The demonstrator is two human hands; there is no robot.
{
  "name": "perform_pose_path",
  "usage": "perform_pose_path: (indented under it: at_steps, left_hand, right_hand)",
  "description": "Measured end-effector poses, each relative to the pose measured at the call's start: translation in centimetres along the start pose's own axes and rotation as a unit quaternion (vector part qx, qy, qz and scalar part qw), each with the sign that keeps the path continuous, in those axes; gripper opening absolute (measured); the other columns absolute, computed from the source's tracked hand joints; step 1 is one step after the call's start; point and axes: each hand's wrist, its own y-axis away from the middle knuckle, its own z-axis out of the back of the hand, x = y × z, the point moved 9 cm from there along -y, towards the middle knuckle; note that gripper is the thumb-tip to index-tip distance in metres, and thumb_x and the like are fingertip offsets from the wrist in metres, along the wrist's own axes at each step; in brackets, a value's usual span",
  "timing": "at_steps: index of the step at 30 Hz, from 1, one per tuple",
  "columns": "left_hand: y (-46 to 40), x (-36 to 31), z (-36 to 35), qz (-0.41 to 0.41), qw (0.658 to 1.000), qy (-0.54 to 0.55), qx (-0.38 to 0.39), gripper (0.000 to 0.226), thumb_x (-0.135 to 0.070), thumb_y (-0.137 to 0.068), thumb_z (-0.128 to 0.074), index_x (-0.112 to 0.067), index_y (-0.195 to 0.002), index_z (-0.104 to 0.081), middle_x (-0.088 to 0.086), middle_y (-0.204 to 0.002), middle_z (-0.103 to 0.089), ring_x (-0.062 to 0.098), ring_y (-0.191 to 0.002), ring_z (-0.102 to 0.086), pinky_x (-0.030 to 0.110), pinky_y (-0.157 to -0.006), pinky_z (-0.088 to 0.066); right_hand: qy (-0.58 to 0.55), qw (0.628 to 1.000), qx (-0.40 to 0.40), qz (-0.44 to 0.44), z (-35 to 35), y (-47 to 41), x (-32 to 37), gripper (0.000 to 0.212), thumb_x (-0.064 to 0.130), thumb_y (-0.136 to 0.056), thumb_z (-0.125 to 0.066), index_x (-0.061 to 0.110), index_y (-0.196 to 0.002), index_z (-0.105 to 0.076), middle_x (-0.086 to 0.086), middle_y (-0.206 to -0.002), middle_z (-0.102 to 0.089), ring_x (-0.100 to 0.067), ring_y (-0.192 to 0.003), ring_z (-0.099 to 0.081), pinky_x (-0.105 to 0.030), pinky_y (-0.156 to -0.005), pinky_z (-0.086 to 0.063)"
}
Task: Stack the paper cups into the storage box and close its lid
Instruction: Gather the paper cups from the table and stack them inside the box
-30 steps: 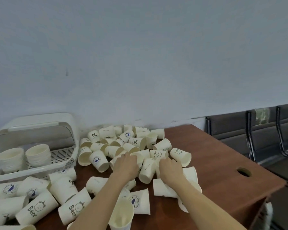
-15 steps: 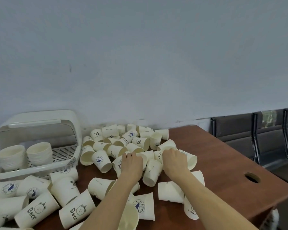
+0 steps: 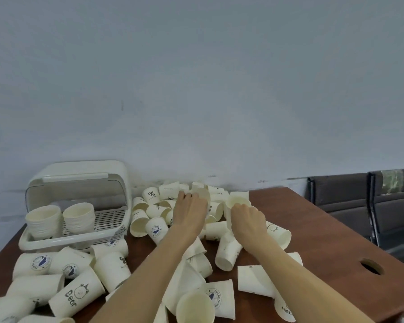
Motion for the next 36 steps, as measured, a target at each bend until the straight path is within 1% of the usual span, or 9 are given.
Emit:
perform_pose_path:
  at_steps: [3, 5, 10, 14, 19, 22, 26, 33, 36]
  left_hand:
    - [0.6, 3.1, 2.1, 0.012, 0.999, -0.012, -0.039, 0.031, 0.007, -0.077, -0.047, -0.020, -0.086, -0.057, 0.001, -0.086, -0.063, 0.022, -0.087, -0.056, 0.034, -0.096, -0.029]
    - [1.3, 5.6, 3.0, 0.027, 0.998, -0.019, -0.053, 0.029, 0.006, -0.080, -0.047, -0.019, -0.086, -0.060, 0.002, -0.082, -0.065, 0.022, -0.088, -0.057, 0.034, -0.099, -0.028]
    - [3.7, 13.0, 3.3, 0.093, 0.994, -0.024, -0.050, 0.024, -0.002, -0.085, -0.047, -0.017, -0.095, -0.063, 0.005, -0.087, -0.064, 0.025, -0.093, -0.054, 0.032, -0.097, -0.031]
    - [6.4, 18.5, 3.1, 0.137, 0.990, -0.032, -0.031, 0.027, -0.001, -0.085, -0.045, -0.018, -0.096, -0.063, 0.004, -0.094, -0.063, 0.027, -0.099, -0.050, 0.030, -0.092, -0.031]
    - [9.4, 24.6, 2.7, 0.177, 0.982, -0.047, -0.036, 0.020, -0.006, -0.087, -0.052, -0.025, -0.080, -0.055, -0.001, -0.081, -0.066, 0.021, -0.072, -0.050, 0.033, -0.085, -0.028]
    - [10.7, 27.8, 2.2, 0.203, 0.977, -0.044, -0.040, 0.019, -0.006, -0.089, -0.049, -0.023, -0.086, -0.057, -0.001, -0.085, -0.065, 0.021, -0.081, -0.057, 0.033, -0.088, -0.030]
    - [12.1, 31.4, 1.8, 0.219, 0.973, -0.040, -0.062, 0.018, -0.011, -0.093, -0.045, -0.023, -0.089, -0.058, -0.004, -0.087, -0.064, 0.020, -0.090, -0.057, 0.034, -0.088, -0.030]
    - [14.6, 36.1, 1.4, 0.251, 0.960, -0.059, -0.108, 0.024, -0.005, -0.072, -0.072, -0.021, -0.064, -0.056, -0.001, -0.060, -0.062, 0.023, -0.063, -0.057, 0.036, -0.071, -0.033]
    - [15.2, 37.7, 1.2, 0.269, 0.954, -0.076, -0.110, 0.026, -0.005, -0.066, -0.077, -0.020, -0.062, -0.056, -0.001, -0.056, -0.060, 0.023, -0.058, -0.056, 0.036, -0.069, -0.026]
  right_hand:
    - [-0.011, 1.000, -0.002, 0.018, 0.8, -0.8, 2.4, 0.023, -0.005, -0.088, -0.045, 0.017, -0.081, -0.039, 0.003, -0.069, -0.040, -0.021, -0.086, -0.062, -0.029, -0.062, -0.035]
    - [-0.018, 0.999, -0.010, 0.040, 1.3, -1.4, 4.6, 0.024, -0.004, -0.089, -0.042, 0.016, -0.077, -0.037, 0.003, -0.066, -0.033, -0.023, -0.087, -0.063, -0.030, -0.062, -0.035]
    - [-0.039, 0.994, -0.022, 0.102, 2.7, -2.4, 11.5, 0.017, -0.005, -0.088, -0.043, 0.012, -0.091, -0.047, 0.001, -0.065, -0.032, -0.027, -0.071, -0.053, -0.032, -0.058, -0.033]
    - [-0.059, 0.986, -0.034, 0.154, 3.8, -2.7, 17.6, 0.015, 0.000, -0.089, -0.044, 0.010, -0.098, -0.050, -0.006, -0.082, -0.056, -0.030, -0.077, -0.059, -0.033, -0.058, -0.032]
    - [-0.081, 0.976, -0.048, 0.198, 4.6, -3.1, 24.5, 0.020, 0.000, -0.089, -0.043, 0.008, -0.106, -0.049, -0.010, -0.093, -0.062, -0.028, -0.072, -0.053, -0.034, -0.059, -0.035]
    - [-0.099, 0.969, -0.056, 0.221, 5.0, -3.3, 28.0, 0.021, 0.001, -0.090, -0.043, 0.008, -0.108, -0.049, -0.011, -0.095, -0.062, -0.031, -0.083, -0.061, -0.035, -0.060, -0.035]
    - [-0.123, 0.962, -0.058, 0.238, 5.2, -4.1, 32.2, 0.020, 0.000, -0.087, -0.045, 0.007, -0.105, -0.049, -0.012, -0.093, -0.063, -0.032, -0.085, -0.061, -0.036, -0.057, -0.035]
    - [-0.167, 0.952, -0.066, 0.249, 4.7, -5.7, 37.7, 0.019, -0.002, -0.088, -0.042, 0.006, -0.103, -0.050, -0.013, -0.096, -0.064, -0.033, -0.084, -0.058, -0.037, -0.058, -0.034]
    - [-0.158, 0.954, -0.059, 0.249, 3.7, -6.3, 38.7, 0.020, -0.003, -0.088, -0.042, 0.007, -0.104, -0.049, -0.013, -0.096, -0.063, -0.032, -0.086, -0.058, -0.037, -0.060, -0.036]
